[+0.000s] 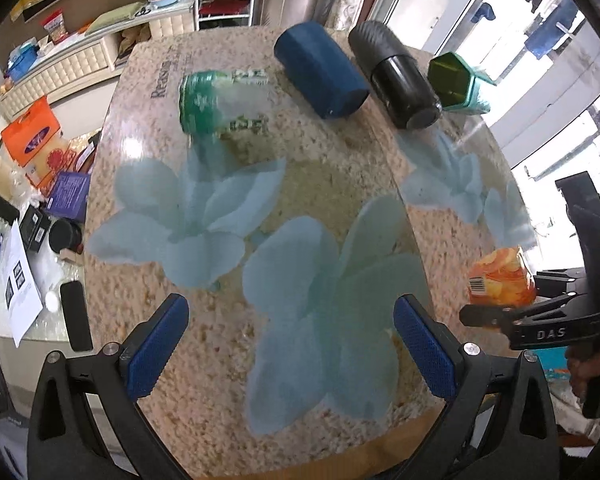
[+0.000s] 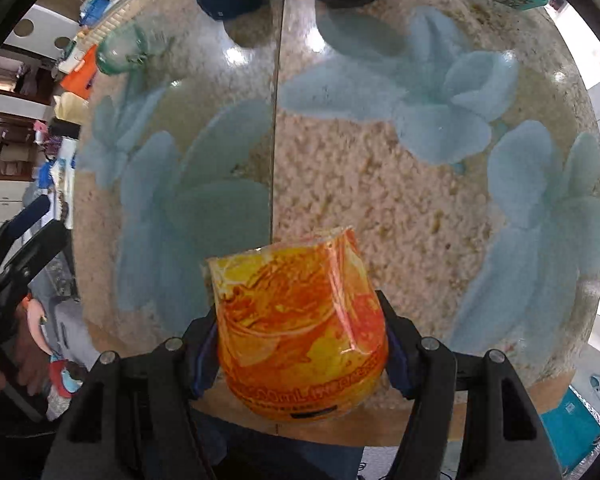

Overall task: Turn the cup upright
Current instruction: 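Lift the orange cup with the right gripper and carry it over the table, then lower the orange cup and open the right gripper to release it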

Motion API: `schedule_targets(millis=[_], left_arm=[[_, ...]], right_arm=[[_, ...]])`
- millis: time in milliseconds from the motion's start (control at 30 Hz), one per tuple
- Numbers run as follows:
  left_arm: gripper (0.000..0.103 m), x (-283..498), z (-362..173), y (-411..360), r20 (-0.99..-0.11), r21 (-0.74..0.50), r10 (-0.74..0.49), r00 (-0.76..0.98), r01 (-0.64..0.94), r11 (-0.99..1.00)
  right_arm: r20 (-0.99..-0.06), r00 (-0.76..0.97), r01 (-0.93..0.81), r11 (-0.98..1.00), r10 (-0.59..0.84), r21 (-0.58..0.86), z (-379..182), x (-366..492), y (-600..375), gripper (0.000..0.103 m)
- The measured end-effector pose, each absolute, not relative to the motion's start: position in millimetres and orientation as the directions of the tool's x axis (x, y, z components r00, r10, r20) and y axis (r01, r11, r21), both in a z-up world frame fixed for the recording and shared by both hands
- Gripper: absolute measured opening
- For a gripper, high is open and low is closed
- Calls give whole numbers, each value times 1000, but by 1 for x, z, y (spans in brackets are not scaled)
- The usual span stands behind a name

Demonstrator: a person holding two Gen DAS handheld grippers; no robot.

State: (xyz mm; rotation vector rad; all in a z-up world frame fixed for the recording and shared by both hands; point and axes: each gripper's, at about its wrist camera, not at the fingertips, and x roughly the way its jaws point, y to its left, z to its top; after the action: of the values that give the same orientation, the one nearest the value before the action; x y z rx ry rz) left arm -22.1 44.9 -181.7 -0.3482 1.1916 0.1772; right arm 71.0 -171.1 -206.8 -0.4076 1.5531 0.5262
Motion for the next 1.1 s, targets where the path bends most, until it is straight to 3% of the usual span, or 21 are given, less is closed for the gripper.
schedule_targets(millis=[567,667,733,833,1100], left_arm=[[103,-27,-199,50,-936,-197,-68,344,-356,913],[103,-28,-201,51,-937,-196,-69,341,-356,914],[103,-28,-201,51,-938,-194,-68,339,-353,915],[103,-30,-201,51,-939,-194,-69,338,-352,915],[103,-32,-202,52,-943,-193,-73,326,-353,915]], right_arm=[[-999,-33,-595,804,-39,-12,-230,64,-149,66],[-999,-25,-593,805,-38,-16,-233,61,-146,70],[-999,-22,-593,805,-34,-14,-234,54,-146,81],[-999,-19,-595,803,-39,-20,-242,47,-142,89],[-999,-41,-574,819,-13,13,-261,39,-139,94]])
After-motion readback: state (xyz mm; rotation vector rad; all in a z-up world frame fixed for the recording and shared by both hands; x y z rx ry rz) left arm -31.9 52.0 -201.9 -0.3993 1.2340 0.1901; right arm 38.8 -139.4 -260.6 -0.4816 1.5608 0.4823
